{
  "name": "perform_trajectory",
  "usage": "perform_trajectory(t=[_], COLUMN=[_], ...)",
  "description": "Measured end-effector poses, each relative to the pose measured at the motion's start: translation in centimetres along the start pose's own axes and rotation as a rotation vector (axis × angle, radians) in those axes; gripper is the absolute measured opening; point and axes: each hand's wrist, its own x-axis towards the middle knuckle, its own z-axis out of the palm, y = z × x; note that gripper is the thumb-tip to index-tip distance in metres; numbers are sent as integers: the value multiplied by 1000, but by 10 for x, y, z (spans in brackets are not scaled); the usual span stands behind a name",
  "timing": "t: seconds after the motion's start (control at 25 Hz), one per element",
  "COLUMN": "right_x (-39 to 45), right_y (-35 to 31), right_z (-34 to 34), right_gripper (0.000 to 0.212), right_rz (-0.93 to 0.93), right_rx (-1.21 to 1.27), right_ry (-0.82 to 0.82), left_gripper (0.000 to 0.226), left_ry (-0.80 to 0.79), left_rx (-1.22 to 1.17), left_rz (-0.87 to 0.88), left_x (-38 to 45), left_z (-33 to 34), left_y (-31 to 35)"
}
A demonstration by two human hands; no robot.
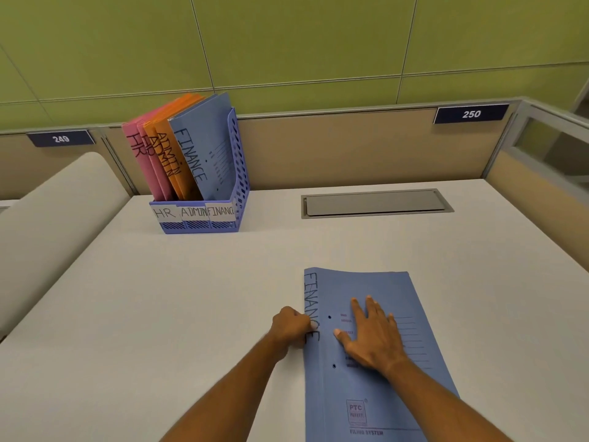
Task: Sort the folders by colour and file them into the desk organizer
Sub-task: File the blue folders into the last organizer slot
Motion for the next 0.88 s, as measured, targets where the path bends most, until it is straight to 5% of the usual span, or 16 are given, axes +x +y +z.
perform_trajectory(t=[0.12,0.44,0.88], right_x=[1,6,54], right_y=[1,-5,-66], right_z=[-2,-27,-125], right_gripper=[92,91,84], right_rz=[1,-46,-214], right_rx=[4,-34,-28], right_ry=[-3,156,496], left_gripper=[29,11,9], left_ry=[-12,72,365], left_rx=[-20,-131,-133], left_rz=[8,115,378], left_x=[0,-7,-5], left_z=[-1,-10,-93], left_y=[1,21,79])
